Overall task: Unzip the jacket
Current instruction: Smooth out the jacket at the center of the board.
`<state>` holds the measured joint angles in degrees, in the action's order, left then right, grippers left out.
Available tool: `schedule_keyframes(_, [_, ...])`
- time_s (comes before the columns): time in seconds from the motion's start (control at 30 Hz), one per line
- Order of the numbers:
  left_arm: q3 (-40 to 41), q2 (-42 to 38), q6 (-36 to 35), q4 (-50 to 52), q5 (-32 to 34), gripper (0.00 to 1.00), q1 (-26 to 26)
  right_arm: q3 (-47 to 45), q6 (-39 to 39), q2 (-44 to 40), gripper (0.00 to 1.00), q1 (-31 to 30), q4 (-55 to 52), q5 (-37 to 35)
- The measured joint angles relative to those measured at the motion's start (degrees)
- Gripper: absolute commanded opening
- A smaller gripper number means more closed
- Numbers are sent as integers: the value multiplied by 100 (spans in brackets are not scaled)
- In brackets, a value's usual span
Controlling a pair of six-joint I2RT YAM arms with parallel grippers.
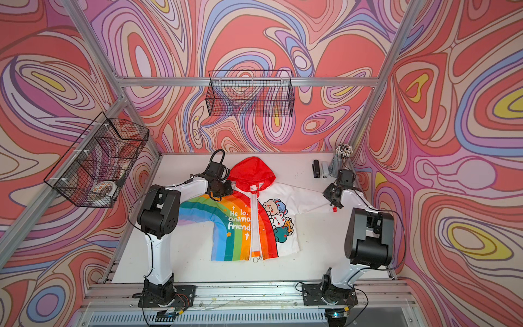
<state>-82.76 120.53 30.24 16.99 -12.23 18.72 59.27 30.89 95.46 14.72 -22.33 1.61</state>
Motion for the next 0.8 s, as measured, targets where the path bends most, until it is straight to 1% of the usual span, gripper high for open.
schedule_keyframes(0.17, [-26,13,0,15,-44,22,-2,118,-85,308,53,122,-267,-79])
schedule_keyframes(0.33, [-59,31,-2,39,-70,22,-2,409,-188,811,54,122,-409,-17])
schedule_keyframes(0.5, [-59,31,-2,42,-74,22,-2,492,-240,927,54,122,-616,-146])
schedule_keyframes(0.53, [-59,31,-2,42,-72,22,-2,518,-258,946,53,122,-654,-166])
schedule_keyframes(0.6, [-59,31,-2,42,-72,22,-2,575,-286,999,47,122,-702,-177])
schedule_keyframes(0.73, [-59,31,-2,46,-57,22,-2,605,-295,1040,27,136,-697,-219])
schedule_keyframes(0.8, [-59,31,-2,57,-35,22,-2,590,-297,1040,23,155,-697,-249])
